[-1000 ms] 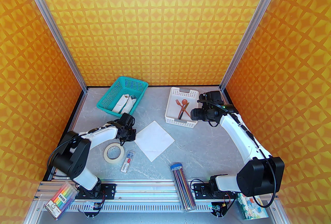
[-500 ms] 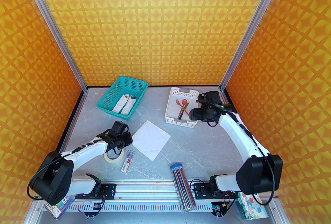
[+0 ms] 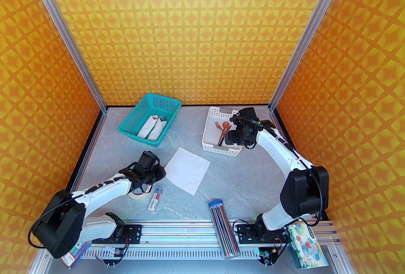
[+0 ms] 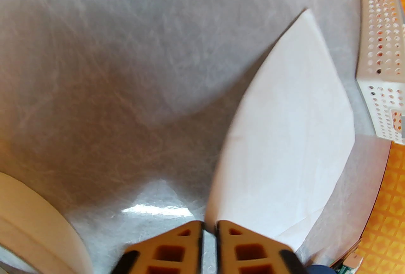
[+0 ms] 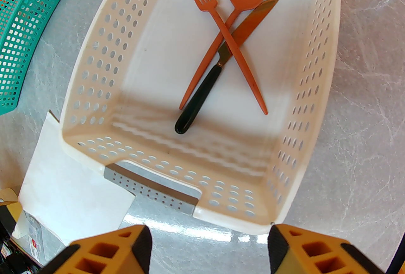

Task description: Place the utensils on the paper napkin and roll it up

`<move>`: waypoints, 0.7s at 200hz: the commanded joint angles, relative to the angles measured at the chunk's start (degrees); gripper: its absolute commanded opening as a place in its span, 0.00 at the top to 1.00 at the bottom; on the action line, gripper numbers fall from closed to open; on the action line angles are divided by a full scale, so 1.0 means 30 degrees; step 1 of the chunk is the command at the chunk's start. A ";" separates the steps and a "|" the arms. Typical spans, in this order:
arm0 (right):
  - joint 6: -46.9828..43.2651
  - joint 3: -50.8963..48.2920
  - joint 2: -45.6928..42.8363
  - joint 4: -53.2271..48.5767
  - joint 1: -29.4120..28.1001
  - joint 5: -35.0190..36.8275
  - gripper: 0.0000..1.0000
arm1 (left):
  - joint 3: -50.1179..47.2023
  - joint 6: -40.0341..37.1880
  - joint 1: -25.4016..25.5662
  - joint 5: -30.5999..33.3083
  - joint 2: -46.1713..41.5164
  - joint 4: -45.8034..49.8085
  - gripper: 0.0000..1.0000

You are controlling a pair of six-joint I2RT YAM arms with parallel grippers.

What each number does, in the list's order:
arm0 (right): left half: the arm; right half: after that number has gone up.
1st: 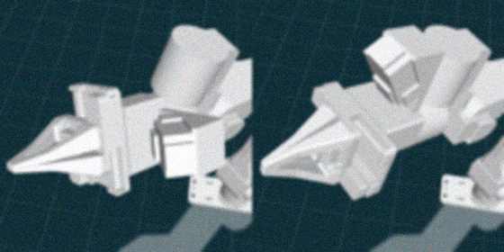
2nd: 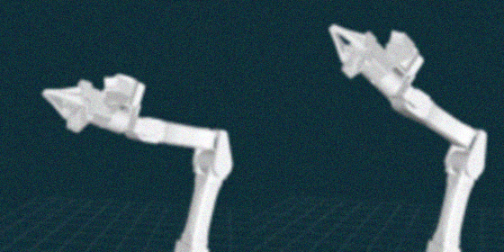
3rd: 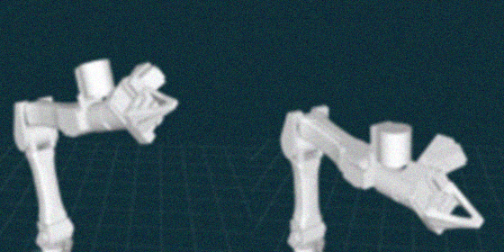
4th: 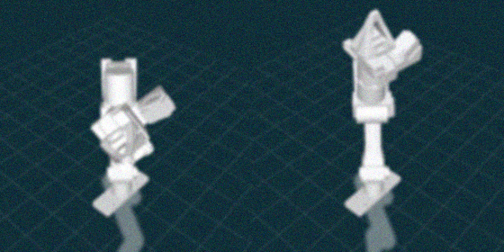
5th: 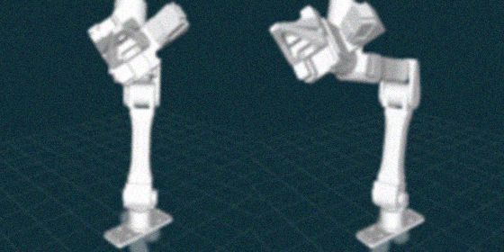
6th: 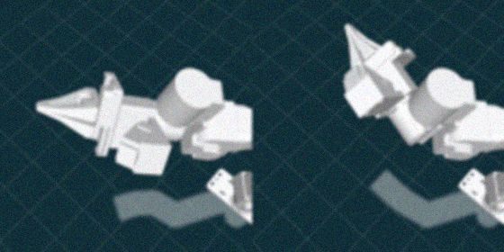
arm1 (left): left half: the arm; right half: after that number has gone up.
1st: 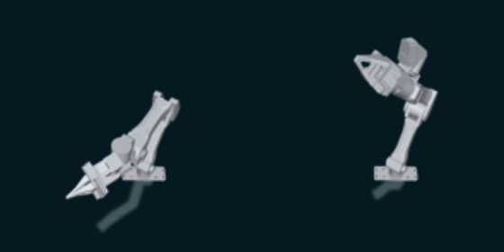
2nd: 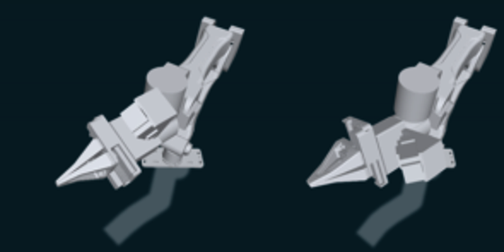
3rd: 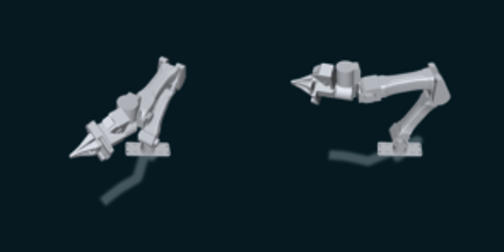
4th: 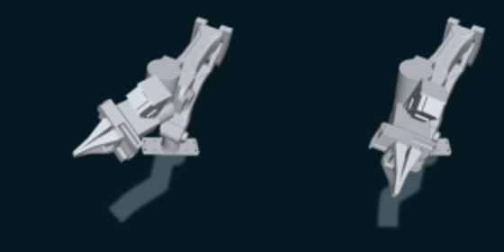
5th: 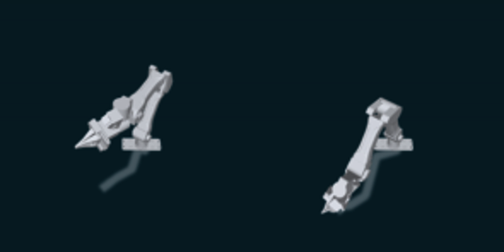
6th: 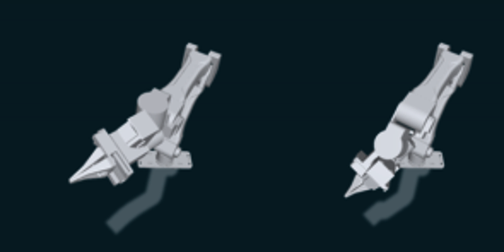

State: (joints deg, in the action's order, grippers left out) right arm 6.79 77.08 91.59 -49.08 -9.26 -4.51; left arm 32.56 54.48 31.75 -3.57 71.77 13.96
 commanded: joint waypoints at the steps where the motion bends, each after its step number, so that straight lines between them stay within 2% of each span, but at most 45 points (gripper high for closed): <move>1: -0.0259 0.0788 0.0189 -0.0165 -0.0078 0.0301 0.35 | 0.0540 -0.0984 0.0140 0.1108 -0.0807 0.0958 0.67; 13: -0.0379 0.1025 0.0312 -0.0340 -0.0079 0.0332 0.35 | 0.0781 -0.1398 0.0140 0.1227 -0.1075 0.1437 0.57; 44: -0.0817 0.1807 0.0738 -0.0758 -0.0064 0.0504 0.35 | 0.1400 -0.2495 0.0112 0.1761 -0.1808 0.2413 0.46; 98: -0.2024 0.4473 0.2671 -0.2196 -0.0079 0.1308 0.35 | 0.3723 -0.5841 -0.0389 0.4023 -0.3641 0.3710 0.19; 140: -0.2835 0.6998 0.5238 -0.3074 -0.0076 0.1509 0.39 | 0.4850 -0.7596 -0.1184 0.5286 -0.4943 0.3986 0.12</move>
State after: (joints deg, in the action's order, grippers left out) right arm 0.89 94.08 103.04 -55.33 -9.26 -1.34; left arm 45.23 37.12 29.41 8.12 59.02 23.66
